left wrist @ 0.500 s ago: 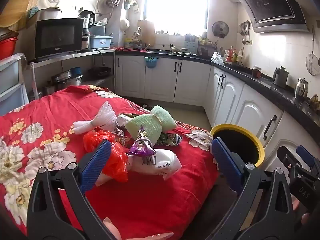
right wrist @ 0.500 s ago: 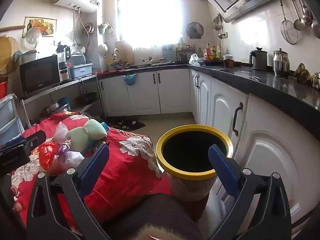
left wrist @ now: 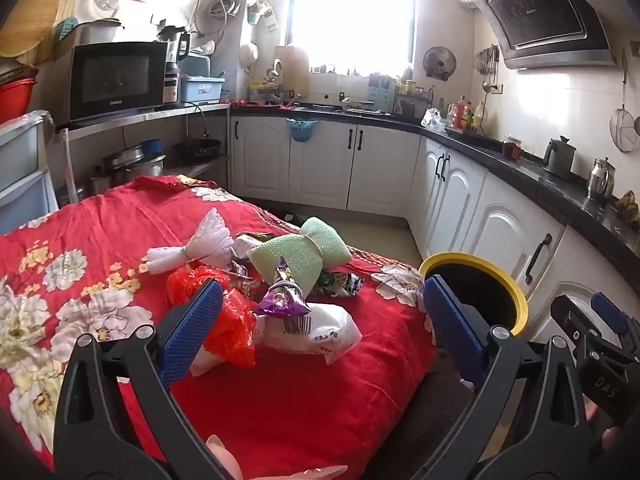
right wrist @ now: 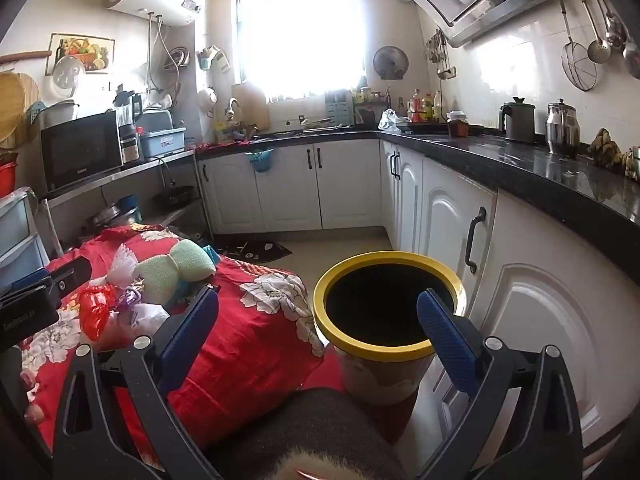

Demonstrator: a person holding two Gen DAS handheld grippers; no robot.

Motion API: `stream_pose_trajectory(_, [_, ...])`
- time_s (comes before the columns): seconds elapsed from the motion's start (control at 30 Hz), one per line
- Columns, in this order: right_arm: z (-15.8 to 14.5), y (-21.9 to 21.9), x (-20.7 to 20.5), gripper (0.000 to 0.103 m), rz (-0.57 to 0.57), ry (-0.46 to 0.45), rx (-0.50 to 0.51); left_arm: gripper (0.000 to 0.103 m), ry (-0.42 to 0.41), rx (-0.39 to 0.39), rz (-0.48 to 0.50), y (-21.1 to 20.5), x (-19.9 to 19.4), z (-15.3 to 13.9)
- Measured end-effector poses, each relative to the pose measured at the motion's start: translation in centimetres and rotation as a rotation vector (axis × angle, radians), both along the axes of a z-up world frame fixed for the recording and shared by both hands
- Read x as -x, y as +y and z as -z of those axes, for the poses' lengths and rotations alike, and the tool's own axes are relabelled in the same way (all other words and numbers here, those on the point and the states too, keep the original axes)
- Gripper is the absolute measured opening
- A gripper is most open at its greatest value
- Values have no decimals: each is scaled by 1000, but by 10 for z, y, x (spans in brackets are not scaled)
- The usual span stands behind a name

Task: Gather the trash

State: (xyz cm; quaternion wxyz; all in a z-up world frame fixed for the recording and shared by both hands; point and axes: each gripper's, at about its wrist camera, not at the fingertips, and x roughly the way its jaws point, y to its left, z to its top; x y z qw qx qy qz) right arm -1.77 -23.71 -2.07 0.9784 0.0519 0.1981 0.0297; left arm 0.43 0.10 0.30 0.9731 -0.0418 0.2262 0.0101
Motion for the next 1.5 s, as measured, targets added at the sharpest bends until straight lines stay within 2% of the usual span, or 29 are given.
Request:
stream_pose_trajectory(0.87, [-7, -2, 3, 97, 2, -8, 2, 92, -19, -7, -3, -5, 5, -8])
stream_pose_trajectory(1.2, [-1, 4, 2, 97, -8, -3, 3, 92, -19, 0, -11, 1, 6, -8])
stream_pose_trajectory(1.5, [4, 17, -7, 97, -88, 29, 14, 92, 16, 22, -54, 17, -2, 2])
